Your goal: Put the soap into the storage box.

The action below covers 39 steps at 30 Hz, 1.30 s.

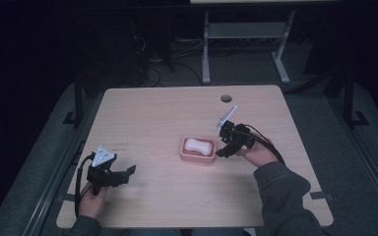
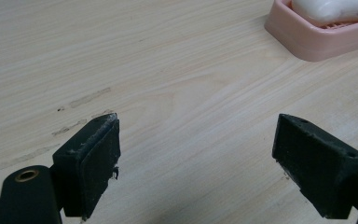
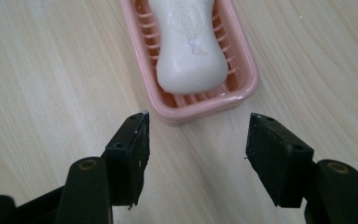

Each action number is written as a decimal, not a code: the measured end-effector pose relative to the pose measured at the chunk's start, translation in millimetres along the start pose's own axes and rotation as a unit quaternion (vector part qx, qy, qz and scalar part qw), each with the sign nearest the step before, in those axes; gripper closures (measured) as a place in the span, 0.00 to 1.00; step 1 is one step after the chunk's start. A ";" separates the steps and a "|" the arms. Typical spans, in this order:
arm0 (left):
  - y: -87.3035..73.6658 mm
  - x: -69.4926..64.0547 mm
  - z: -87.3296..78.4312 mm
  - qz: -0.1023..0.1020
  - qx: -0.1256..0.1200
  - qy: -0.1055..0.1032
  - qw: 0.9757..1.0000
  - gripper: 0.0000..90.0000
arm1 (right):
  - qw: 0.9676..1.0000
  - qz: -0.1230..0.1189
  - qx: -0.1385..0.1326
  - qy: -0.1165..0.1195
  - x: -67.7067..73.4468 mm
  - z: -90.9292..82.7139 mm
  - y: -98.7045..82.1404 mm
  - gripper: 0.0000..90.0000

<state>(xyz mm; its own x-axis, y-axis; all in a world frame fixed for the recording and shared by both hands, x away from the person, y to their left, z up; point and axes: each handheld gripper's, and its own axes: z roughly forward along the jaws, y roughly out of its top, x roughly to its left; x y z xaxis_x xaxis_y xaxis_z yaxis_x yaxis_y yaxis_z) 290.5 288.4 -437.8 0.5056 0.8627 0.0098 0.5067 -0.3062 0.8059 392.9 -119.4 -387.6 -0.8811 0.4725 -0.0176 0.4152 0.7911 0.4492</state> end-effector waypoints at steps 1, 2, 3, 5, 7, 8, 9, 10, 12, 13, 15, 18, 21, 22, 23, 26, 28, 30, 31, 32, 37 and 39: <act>-0.1 -0.3 0.1 -0.002 0.000 0.000 1.000 0.16 | 1.000 0.003 0.000 0.001 -0.1 -0.5 -1.3 0.43; -0.1 -0.2 0.1 -0.002 0.000 0.000 1.000 0.16 | 1.000 0.005 0.003 0.002 -0.7 -0.8 -2.8 0.43; -0.1 -0.2 0.0 -0.002 0.001 0.000 1.000 0.16 | 1.000 0.005 0.005 0.000 -1.1 -1.3 -4.0 0.43; 0.0 0.1 -0.1 0.000 0.000 0.001 1.000 0.16 | 1.000 0.007 0.004 -0.001 -1.5 -3.5 -6.1 0.43; -0.1 0.0 0.0 -0.001 0.001 0.001 1.000 0.16 | 1.000 0.011 -0.001 -0.001 -1.4 -6.4 -8.4 0.43; -0.2 -0.1 0.1 -0.002 0.001 0.000 1.000 0.16 | 1.000 0.010 -0.003 -0.002 -1.7 -7.2 -9.5 0.43; -0.1 -0.2 0.2 -0.002 0.001 0.000 1.000 0.16 | 1.000 0.014 -0.006 0.001 -1.5 -8.4 -11.3 0.43; -0.1 -0.2 0.2 -0.002 0.001 0.000 1.000 0.16 | 1.000 0.014 -0.006 0.001 -1.5 -8.4 -11.3 0.43; -0.2 -0.3 0.3 -0.001 0.000 0.001 1.000 0.16 | 1.000 0.019 -0.006 0.000 -1.6 -9.2 -16.4 0.42; -0.2 -0.3 0.4 0.000 0.000 0.001 1.000 0.16 | 1.000 0.021 -0.007 0.001 -1.7 -9.4 -18.2 0.42; -0.3 -0.4 0.4 0.000 0.001 0.001 1.000 0.16 | 1.000 0.025 -0.008 0.001 -1.8 -9.5 -21.8 0.42; -0.4 -0.1 0.5 0.001 0.001 0.000 1.000 0.16 | 1.000 0.029 -0.007 0.000 -2.4 -9.9 -27.0 0.42; -0.4 -0.3 0.6 -0.001 0.002 0.000 1.000 0.16 | 0.999 0.034 -0.009 0.001 -2.3 -10.6 -30.2 0.42; -0.6 -0.2 0.8 0.000 0.002 0.000 1.000 0.16 | 0.999 0.036 -0.011 0.001 -2.4 -11.6 -33.9 0.41; -0.6 -0.2 0.7 0.000 0.002 0.000 1.000 0.16 | 0.999 0.037 -0.012 0.001 -2.3 -11.8 -35.0 0.41; -0.5 -0.2 0.6 0.001 0.003 0.000 1.000 0.16 | 0.999 0.040 -0.012 0.001 -1.7 -12.4 -38.0 0.41; -0.6 0.1 0.6 0.004 0.004 -0.001 1.000 0.16 | 0.999 0.044 -0.013 -0.001 -1.7 -13.0 -43.5 0.40; -0.7 -0.2 0.9 0.001 0.001 -0.001 1.000 0.16 | 0.999 0.045 -0.011 0.000 -1.7 -13.0 -44.6 0.40; -0.7 -0.1 0.9 0.002 0.002 0.000 1.000 0.16 | 0.999 0.046 -0.007 -0.001 -1.4 -13.4 -45.8 0.39; -0.7 -0.2 0.9 0.002 0.002 0.000 1.000 0.16 | 0.999 0.047 -0.011 -0.002 -0.9 -14.6 -48.0 0.40; -0.7 0.4 0.6 0.006 0.005 -0.001 1.000 0.16 | 0.998 0.055 -0.019 -0.003 0.2 -17.0 -57.0 0.40; -0.8 -0.1 1.1 0.001 0.001 -0.001 1.000 0.16 | 0.998 0.060 -0.022 -0.001 1.7 -16.8 -61.8 0.39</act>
<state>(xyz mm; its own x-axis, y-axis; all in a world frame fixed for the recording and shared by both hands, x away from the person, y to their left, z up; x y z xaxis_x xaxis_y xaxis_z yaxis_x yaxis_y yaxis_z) 290.8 288.1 -439.1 0.5077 0.8615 0.0107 0.5076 -0.3091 0.8042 361.9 -174.1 -400.4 -0.8255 0.5633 0.0366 0.5071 0.7114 0.4866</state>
